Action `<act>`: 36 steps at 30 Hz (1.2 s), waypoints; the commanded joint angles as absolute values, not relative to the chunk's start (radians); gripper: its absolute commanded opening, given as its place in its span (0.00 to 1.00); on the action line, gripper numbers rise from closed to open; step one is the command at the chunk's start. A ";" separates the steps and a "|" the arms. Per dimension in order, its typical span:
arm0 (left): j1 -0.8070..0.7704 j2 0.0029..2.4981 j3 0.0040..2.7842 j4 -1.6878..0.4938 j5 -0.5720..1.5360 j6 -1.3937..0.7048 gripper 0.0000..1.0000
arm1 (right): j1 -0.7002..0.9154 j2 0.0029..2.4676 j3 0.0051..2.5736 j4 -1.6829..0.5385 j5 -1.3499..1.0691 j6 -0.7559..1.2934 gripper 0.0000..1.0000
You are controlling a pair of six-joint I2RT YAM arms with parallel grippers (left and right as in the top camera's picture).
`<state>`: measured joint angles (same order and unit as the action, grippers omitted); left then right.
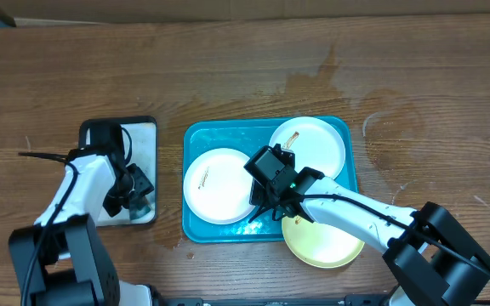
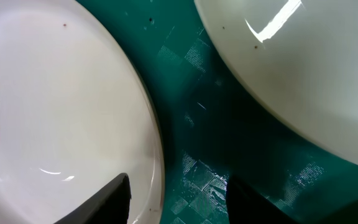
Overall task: Clean dirty plates on tray and stack at the side
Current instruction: 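Lower the left gripper into the soapy tray toward the green sponge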
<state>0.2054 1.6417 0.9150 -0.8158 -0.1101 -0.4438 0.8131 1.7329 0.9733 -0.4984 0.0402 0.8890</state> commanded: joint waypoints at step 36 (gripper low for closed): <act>0.209 1.673 1.066 -0.854 -0.055 -0.157 0.81 | 0.802 1.796 0.979 -0.382 0.051 0.882 0.33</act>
